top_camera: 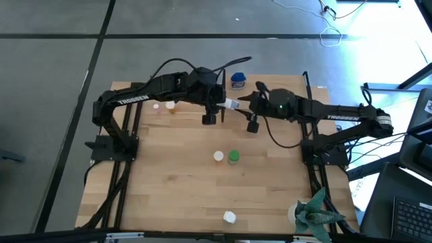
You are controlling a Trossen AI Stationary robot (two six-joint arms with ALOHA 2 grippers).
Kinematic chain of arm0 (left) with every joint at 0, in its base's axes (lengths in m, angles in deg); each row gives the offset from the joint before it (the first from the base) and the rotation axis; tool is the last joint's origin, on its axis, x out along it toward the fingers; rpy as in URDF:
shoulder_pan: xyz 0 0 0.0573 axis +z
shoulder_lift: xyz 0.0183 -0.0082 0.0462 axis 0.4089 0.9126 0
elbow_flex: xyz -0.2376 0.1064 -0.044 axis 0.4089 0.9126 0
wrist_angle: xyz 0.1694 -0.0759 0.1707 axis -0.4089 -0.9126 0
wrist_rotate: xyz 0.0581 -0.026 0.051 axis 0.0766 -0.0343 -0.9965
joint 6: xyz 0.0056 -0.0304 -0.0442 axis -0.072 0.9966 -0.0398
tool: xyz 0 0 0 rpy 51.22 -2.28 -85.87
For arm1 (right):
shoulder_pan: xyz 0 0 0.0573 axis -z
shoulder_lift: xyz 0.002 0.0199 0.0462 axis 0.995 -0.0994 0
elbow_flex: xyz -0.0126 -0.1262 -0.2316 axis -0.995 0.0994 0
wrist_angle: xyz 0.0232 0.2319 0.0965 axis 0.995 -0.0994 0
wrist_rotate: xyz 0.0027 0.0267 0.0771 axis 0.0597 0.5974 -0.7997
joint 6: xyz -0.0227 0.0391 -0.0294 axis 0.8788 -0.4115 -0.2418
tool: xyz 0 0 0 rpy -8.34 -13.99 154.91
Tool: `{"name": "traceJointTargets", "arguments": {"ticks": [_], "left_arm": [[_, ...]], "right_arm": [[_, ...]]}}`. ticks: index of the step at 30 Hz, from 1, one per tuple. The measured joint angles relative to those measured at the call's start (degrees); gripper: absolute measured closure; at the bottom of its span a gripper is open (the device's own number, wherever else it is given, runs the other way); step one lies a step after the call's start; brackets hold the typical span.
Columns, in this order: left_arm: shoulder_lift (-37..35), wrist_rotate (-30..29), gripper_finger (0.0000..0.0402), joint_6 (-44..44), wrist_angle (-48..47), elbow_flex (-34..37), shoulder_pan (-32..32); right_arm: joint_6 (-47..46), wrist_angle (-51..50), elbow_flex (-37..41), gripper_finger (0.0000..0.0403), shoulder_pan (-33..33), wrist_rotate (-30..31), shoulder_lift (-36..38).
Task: Pick and place medicine bottles onto shelf by color
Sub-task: Put the left white medicine bottle on the shelf
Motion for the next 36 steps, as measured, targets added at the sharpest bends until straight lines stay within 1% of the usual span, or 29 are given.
{"name": "traceJointTargets", "arguments": {"ticks": [7, 10, 16, 21, 29, 36], "left_arm": [[0.0, 0.0, 0.0251, 0.0, 0.0, 0.0, 0.0], [0.0, 0.0, 0.0251, 0.0, 0.0, 0.0, 0.0], [0.0, -0.1, 0.0251, 0.0, -0.6, 0.0, 0.0], [0.0, -0.2, 0.0251, 0.0, -0.8, 0.0, 0.0], [-0.1, -0.2, 0.0252, 0.0, -0.6, 0.0, 0.0], [-0.1, -0.2, 0.0252, 0.1, -0.4, 0.0, 0.0]], "right_arm": [[-0.5, 0.6, 0.0, 0.0204, 2.3, -5.8, 0.0], [-1.9, 0.6, 0.0, 0.0204, 2.9, -7.3, -0.6], [-1.4, 1.6, 0.0, 0.0204, 3.0, -7.2, -3.7], [0.6, 4.5, 0.0, 0.0204, 3.1, -7.0, -5.7], [0.7, 5.4, 0.0, 0.0205, 3.1, -7.0, -5.9], [0.4, 5.5, 0.0, 0.0233, 3.1, -7.1, -5.9]]}}
